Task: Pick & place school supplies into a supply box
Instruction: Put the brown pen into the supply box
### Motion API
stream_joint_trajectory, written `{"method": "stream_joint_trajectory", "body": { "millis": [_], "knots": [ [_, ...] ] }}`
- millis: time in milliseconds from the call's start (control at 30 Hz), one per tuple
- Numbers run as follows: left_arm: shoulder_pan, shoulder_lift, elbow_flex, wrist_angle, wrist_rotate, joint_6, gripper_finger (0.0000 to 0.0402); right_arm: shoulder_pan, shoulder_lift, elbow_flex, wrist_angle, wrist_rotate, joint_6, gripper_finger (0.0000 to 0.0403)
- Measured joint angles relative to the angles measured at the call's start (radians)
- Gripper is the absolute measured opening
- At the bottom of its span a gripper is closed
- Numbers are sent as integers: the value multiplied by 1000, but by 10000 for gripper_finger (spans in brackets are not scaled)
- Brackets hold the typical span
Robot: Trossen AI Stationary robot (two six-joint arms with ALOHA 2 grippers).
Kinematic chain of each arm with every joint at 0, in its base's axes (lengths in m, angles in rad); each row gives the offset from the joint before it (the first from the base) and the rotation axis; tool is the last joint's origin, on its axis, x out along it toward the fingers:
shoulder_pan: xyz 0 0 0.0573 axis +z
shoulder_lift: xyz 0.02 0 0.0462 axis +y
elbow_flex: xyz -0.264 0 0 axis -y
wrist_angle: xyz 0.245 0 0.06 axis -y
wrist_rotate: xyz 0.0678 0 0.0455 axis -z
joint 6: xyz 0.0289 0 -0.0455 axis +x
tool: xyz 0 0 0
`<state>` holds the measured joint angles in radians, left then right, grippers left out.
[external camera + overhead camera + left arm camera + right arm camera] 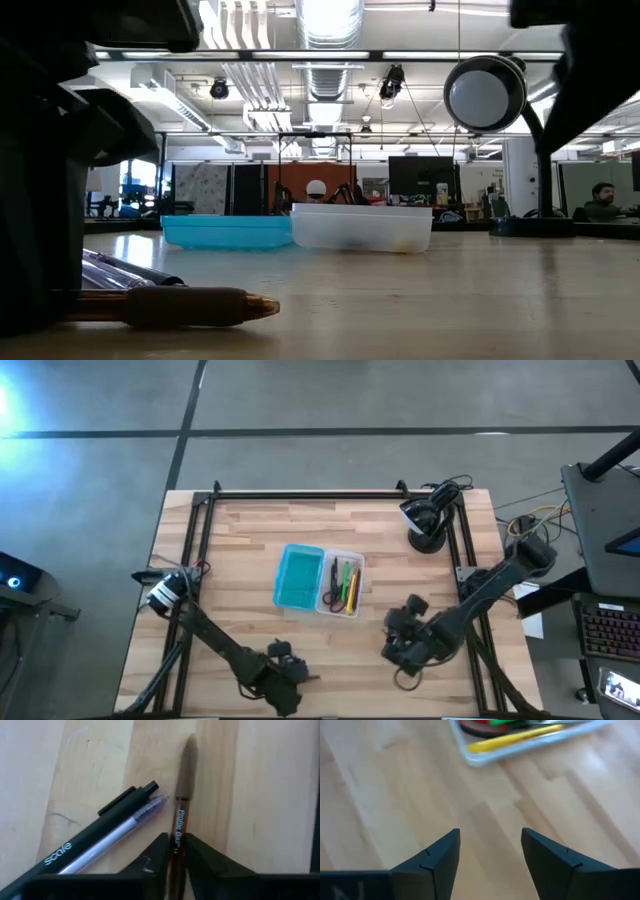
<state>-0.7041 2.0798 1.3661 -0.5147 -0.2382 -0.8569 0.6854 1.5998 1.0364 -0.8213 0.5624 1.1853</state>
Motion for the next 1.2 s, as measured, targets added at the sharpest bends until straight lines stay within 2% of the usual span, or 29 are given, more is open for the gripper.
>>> {"method": "stream_joint_trajectory", "body": {
  "millis": [67, 167, 267, 367, 433, 533, 633, 800, 867, 1000, 1200],
  "knots": [
    [6, 9, 37, -41, 31, -32, 16, 20, -72, -62, -13, 21, 40, 191],
    [16, -7, 82, -54, 117, -114, 10, 42, -205, -165, -12, 33, 88, 177],
    [20, -36, 107, -3, 181, -214, 8, 52, -343, -247, 4, 49, 92, 167],
    [43, -119, 110, 64, 191, -317, 8, 51, -458, -317, 65, 52, 29, 159],
    [85, -178, 97, 151, 129, -382, 8, 45, -518, -359, 122, 55, -5, 155],
    [177, -234, 51, 191, -20, -478, 8, 41, -579, -412, 186, 76, -6, 151],
    [285, -275, 17, 242, -144, -517, 8, 41, -610, -437, 229, 126, -3, 151],
    [479, -273, 18, 247, -155, -421, 8, 38, -604, -444, 239, 149, -62, 153],
    [559, -252, 15, 229, -124, -412, 8, 38, -595, -443, 238, 149, -66, 152],
    [669, -213, 17, 189, 4, -399, 18, 38, -574, -436, 235, 148, -66, 156],
    [694, -165, 13, 36, 99, -417, 60, 29, -537, -421, 238, 146, -66, 163]
  ]
}}
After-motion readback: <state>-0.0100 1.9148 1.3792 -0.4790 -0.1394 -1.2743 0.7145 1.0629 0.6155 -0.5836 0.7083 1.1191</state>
